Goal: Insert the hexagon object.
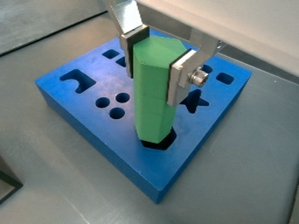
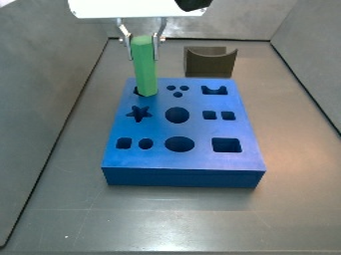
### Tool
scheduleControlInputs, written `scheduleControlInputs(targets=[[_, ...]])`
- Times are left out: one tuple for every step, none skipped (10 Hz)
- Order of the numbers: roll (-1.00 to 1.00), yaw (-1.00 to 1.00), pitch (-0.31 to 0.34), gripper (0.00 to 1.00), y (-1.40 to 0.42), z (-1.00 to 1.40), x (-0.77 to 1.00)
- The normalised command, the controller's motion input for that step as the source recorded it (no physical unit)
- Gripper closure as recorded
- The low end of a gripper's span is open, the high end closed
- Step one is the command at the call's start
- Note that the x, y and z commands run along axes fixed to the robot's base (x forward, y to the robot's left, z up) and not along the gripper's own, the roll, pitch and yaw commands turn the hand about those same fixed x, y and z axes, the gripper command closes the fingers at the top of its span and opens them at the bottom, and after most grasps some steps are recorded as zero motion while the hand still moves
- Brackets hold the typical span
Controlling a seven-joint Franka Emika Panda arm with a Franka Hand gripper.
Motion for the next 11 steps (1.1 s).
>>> scheduleControlInputs(targets=[[-0.17, 0.0, -0.084, 1.0, 0.15, -0.09, -0.35], [-0.13, 0.0, -0.1, 1.0, 0.13, -0.07, -0.39], [-0.09, 0.0, -0.027, 1.0, 0.0, -0.2, -0.11], [-0.06, 0.0, 0.0, 1.0, -0.04, -0.46, 0.13], [0.0, 0.0, 0.0, 1.0, -0.08, -0.6, 0.19], [0.07, 0.05, -0.021, 1.0, -0.03, -0.56, 0.0], [0.05, 0.12, -0.047, 1.0, 0.0, -0.41, 0.0], [0.05, 0.1, -0.004, 1.0, 0.0, -0.29, 0.0], [0.0, 0.03, -0.079, 1.0, -0.05, -0.1, -0.02], [-0.01, 0.02, -0.099, 1.0, 0.0, -0.08, -0.04], [0.0, 0.0, 0.0, 1.0, 0.0, 0.0, 0.0]])
